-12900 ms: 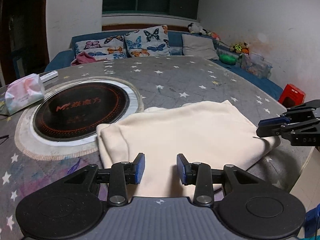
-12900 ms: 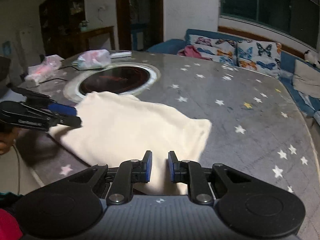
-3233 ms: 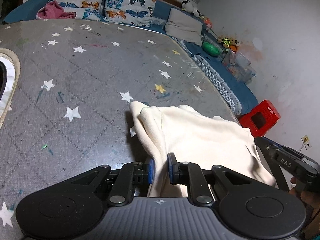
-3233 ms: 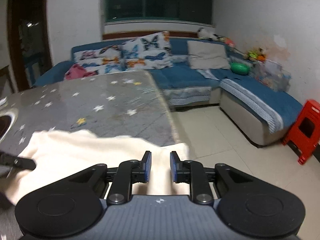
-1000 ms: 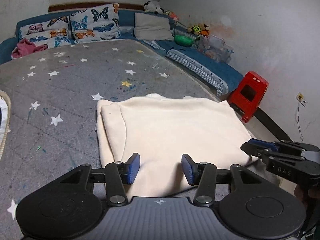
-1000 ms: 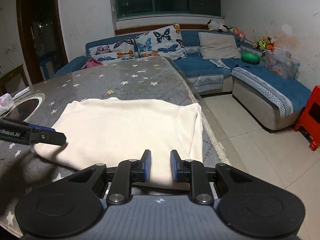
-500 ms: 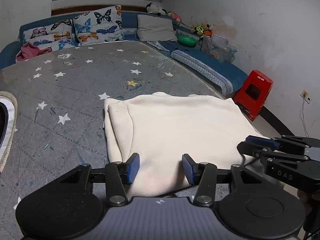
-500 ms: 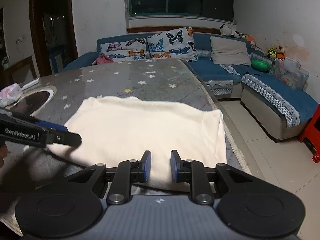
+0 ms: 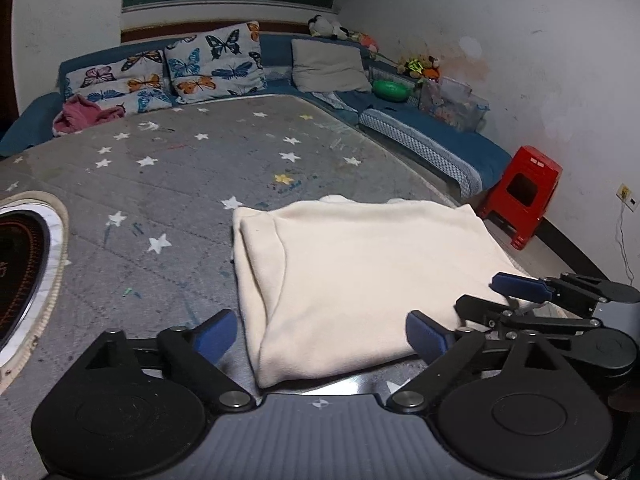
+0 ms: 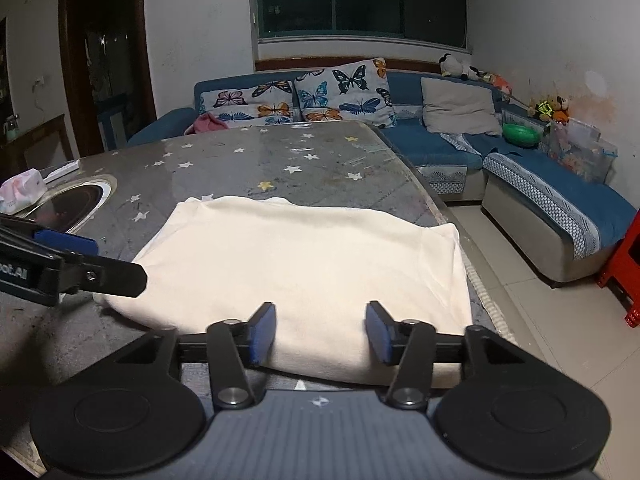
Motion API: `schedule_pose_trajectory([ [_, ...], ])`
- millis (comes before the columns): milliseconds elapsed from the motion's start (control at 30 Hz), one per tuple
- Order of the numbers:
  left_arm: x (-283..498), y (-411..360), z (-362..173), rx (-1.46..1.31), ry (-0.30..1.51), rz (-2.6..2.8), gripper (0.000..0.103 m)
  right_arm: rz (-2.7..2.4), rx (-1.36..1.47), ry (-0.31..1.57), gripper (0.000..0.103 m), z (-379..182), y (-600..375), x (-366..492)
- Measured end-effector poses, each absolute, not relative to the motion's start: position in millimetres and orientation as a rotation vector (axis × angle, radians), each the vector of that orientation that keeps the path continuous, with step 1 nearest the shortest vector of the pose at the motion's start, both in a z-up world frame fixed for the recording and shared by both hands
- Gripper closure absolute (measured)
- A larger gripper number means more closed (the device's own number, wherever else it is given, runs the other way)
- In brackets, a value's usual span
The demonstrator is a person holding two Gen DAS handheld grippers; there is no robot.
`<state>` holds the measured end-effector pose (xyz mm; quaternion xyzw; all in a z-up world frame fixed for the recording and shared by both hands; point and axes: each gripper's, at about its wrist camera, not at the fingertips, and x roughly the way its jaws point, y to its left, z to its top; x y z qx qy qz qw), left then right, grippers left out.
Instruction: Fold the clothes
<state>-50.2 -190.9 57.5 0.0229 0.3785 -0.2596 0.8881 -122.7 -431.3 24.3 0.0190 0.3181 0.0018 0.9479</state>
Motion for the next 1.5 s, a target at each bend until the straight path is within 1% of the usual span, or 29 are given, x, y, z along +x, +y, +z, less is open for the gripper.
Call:
schedule_pose_trajectory([
  [67,-52,-188,58,0.048,0.786,-0.533,0.002,0.003,0.038,0.640,0.047,26,-429,-124],
  [100,-54,-187,59,0.049,0.786,-0.530,0.000,0.001,0.040,0.639,0.044,26,-428,-125],
  [167,-56,-184,60,0.050,0.785,-0.523,0.000,-0.002,0.047,0.635,0.039,27,-426,-125],
  [233,-59,-183,60,0.060,0.785,-0.509,0.000,-0.006,0.050,0.630,0.037,29,-423,-126],
  [300,-60,-182,61,0.072,0.786,-0.495,0.000,-0.014,0.047,0.626,0.031,30,-421,-128],
  [467,-65,-177,62,0.088,0.786,-0.464,0.000,-0.031,0.059,0.614,0.023,34,-417,-133],
  [533,-67,-175,62,0.090,0.789,-0.457,0.000,-0.035,0.065,0.613,0.023,34,-415,-135],
  [700,-69,-170,62,0.084,0.799,-0.445,0.000,-0.044,0.078,0.613,0.016,35,-411,-139],
  [1200,-88,-163,62,0.119,0.781,-0.430,0.000,-0.059,0.062,0.594,0.000,41,-397,-149],
  [1500,-98,-158,61,0.122,0.778,-0.424,0.000,-0.066,0.048,0.598,0.000,42,-388,-156],
])
